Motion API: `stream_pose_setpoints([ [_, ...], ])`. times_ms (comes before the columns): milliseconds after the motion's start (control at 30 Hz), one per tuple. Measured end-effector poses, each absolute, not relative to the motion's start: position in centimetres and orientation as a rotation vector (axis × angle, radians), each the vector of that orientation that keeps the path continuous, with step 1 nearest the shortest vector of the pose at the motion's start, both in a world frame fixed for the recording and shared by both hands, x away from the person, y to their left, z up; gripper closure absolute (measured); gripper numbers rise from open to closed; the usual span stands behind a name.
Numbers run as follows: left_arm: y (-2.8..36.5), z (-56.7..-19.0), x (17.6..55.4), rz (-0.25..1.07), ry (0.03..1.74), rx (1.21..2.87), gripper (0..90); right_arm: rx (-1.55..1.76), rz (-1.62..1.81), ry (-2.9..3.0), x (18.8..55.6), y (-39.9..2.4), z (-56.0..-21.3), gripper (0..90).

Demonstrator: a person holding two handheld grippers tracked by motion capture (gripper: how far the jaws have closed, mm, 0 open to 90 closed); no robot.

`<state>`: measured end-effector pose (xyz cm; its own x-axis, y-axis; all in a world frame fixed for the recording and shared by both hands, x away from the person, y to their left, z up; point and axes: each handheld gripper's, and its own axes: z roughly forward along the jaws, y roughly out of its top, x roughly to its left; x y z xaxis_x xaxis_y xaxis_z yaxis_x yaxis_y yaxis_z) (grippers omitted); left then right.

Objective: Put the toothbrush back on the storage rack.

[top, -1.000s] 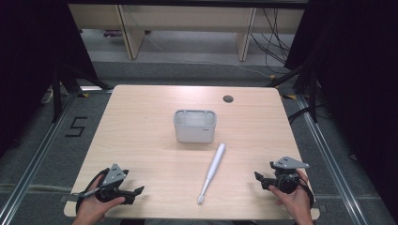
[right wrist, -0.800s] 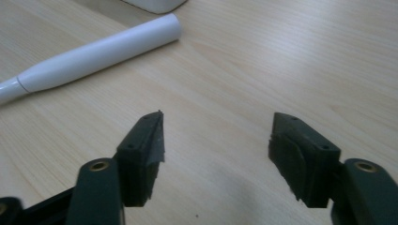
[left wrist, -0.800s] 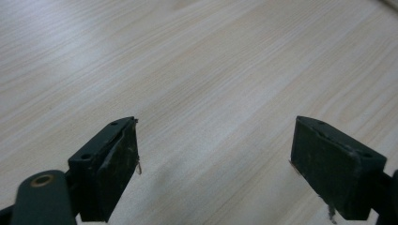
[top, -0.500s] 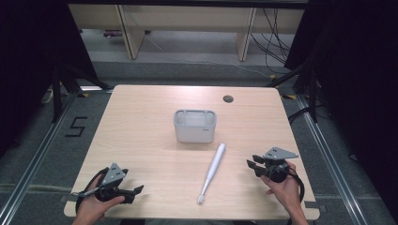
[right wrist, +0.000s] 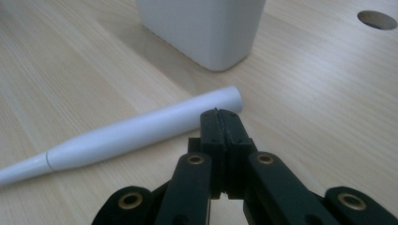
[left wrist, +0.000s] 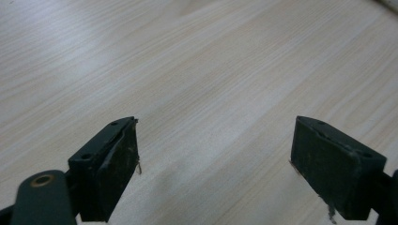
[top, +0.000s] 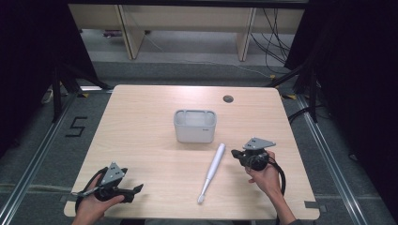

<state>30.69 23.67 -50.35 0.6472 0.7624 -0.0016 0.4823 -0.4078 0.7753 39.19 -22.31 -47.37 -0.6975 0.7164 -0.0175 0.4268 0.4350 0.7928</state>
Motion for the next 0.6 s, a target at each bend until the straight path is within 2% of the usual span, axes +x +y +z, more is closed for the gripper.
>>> stream_pose_setpoints([
  [600, 23.8, -50.3, 30.7, 0.467, 0.964, 2.087, 15.1, 0.884, 1.090, 2.446, 43.0, -16.7, -47.5, 90.0],
])
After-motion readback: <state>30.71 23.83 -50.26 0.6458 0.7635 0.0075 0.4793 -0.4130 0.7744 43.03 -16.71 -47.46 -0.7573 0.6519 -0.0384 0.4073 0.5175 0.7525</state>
